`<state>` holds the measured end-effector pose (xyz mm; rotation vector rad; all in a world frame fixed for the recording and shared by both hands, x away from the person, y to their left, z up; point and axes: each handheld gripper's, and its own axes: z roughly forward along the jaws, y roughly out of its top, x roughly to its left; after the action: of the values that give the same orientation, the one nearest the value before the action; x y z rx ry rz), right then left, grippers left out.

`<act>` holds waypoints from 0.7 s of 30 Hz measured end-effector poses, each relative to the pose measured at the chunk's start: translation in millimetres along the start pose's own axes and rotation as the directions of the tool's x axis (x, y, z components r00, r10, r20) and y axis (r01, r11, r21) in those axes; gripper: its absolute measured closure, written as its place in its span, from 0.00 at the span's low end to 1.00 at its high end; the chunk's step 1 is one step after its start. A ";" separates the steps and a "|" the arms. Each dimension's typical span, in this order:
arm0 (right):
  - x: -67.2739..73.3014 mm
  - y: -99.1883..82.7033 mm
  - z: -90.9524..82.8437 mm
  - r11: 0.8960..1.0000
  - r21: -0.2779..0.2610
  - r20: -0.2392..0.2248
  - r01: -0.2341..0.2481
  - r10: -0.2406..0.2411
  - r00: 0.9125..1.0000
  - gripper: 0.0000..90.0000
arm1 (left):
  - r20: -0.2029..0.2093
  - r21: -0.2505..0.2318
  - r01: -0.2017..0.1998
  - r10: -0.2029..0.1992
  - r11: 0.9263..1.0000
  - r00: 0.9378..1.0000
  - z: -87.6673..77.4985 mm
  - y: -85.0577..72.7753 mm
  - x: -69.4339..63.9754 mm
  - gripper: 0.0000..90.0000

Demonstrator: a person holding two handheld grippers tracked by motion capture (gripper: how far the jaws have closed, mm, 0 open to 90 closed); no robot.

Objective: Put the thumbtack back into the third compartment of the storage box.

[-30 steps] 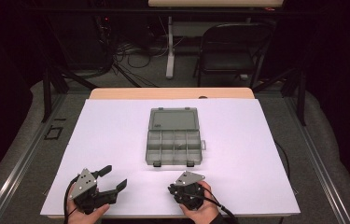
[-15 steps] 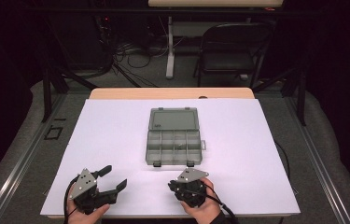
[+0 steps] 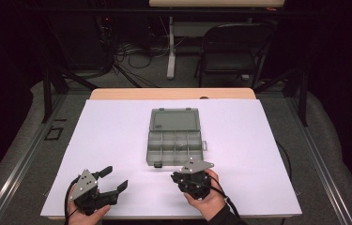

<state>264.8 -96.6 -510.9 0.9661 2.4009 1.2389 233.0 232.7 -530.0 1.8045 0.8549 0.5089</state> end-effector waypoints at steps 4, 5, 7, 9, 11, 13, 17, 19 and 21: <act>-5.9 11.5 -2.8 1.000 -0.009 0.005 -0.001 0.001 1.000 0.93 | 0.000 0.000 0.001 -0.001 1.000 1.000 0.1 -0.1 -0.1 0.25; -7.8 13.9 -3.2 1.000 -0.010 0.008 -0.004 0.004 1.000 0.93 | 0.001 -0.001 0.001 -0.001 1.000 1.000 0.1 -0.1 0.0 0.25; -12.0 17.7 -3.5 1.000 -0.010 0.008 -0.011 0.011 1.000 0.93 | 0.002 -0.001 0.001 -0.001 1.000 1.000 0.0 -0.1 0.1 0.25; -15.9 21.2 -3.6 1.000 -0.006 0.012 -0.024 0.024 1.000 0.93 | 0.005 -0.002 0.002 -0.002 1.000 1.000 0.1 -0.2 0.4 0.25; -21.3 25.5 -3.2 0.999 -0.008 0.018 -0.031 0.031 0.999 0.93 | 0.005 0.000 0.001 -0.001 1.000 1.000 0.3 -0.2 0.5 0.25; -25.7 29.8 -3.4 0.999 -0.015 0.025 -0.040 0.040 0.999 0.93 | 0.003 0.002 0.000 0.000 1.000 1.000 0.4 -0.1 0.3 0.25; -36.8 41.4 -5.1 0.998 -0.030 0.040 -0.058 0.059 0.997 0.93 | 0.005 0.002 0.000 0.000 1.000 1.000 0.9 -0.2 0.4 0.25; -42.4 47.0 -5.3 0.997 -0.036 0.052 -0.066 0.068 0.996 0.93 | 0.006 0.003 0.000 0.000 1.000 1.000 1.0 -0.2 0.6 0.25; -47.8 51.6 -4.7 0.997 -0.038 0.067 -0.070 0.072 0.995 0.93 | 0.006 0.002 0.002 -0.002 1.000 1.000 1.1 -0.2 0.5 0.25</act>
<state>320.4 -110.3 -469.7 1.0743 2.3033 1.2468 234.0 232.4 -530.7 1.8065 0.8532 0.5014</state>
